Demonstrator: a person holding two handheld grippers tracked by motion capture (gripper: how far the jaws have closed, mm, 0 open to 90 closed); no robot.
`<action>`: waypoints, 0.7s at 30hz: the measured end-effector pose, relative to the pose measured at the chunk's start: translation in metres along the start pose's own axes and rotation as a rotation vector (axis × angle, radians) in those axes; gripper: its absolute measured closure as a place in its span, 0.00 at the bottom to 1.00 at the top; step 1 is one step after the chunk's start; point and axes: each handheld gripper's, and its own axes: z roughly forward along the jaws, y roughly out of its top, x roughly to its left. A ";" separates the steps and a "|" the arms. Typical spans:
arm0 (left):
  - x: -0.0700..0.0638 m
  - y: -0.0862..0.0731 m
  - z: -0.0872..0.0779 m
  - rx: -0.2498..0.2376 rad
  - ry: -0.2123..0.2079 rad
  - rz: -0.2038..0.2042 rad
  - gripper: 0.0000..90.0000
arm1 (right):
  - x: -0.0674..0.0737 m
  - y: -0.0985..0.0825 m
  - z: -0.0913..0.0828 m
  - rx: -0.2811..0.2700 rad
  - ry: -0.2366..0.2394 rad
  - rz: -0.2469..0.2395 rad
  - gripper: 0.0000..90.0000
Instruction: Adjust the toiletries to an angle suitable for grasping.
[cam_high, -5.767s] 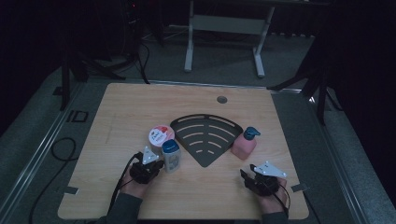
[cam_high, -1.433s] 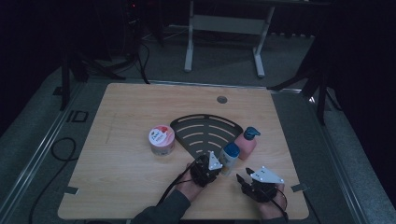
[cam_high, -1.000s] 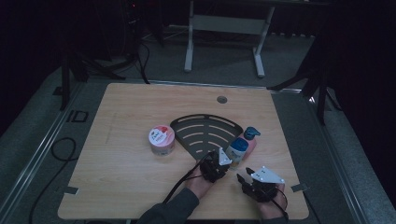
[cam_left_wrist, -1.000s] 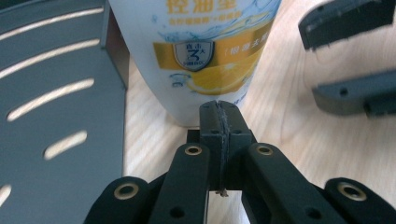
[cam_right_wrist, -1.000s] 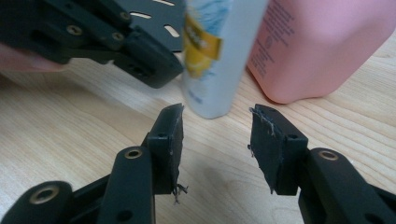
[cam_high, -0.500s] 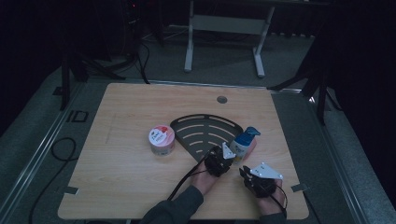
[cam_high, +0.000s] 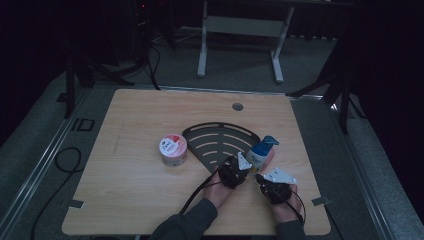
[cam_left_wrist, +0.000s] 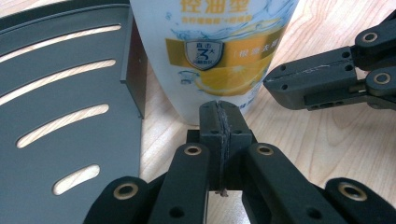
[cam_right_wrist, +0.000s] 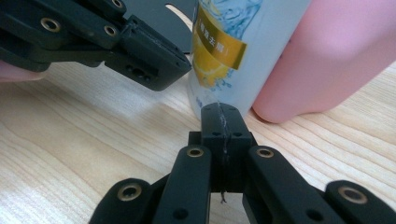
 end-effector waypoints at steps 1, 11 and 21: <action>0.001 0.000 0.000 0.000 0.000 -0.001 0.99 | 0.000 0.000 0.001 0.000 -0.001 -0.002 1.00; 0.011 -0.008 -0.020 -0.020 -0.024 0.001 0.89 | 0.011 0.003 -0.006 -0.030 0.028 -0.009 0.81; 0.033 -0.033 -0.051 -0.017 -0.014 -0.027 0.71 | 0.040 0.016 -0.002 -0.045 0.106 -0.059 0.63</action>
